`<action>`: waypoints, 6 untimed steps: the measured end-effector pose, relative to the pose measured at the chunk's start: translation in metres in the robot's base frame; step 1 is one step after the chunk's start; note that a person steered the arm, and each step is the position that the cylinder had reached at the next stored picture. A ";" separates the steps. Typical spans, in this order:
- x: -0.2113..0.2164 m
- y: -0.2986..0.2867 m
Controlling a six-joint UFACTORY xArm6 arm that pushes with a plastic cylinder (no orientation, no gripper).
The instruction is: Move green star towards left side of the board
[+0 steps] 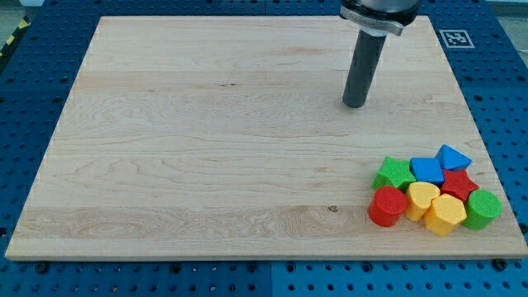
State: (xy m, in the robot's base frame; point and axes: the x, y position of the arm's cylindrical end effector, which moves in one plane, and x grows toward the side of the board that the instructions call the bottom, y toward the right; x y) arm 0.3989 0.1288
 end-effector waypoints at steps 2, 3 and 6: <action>0.000 0.008; 0.004 0.077; 0.136 0.149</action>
State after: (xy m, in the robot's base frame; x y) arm 0.5354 0.2775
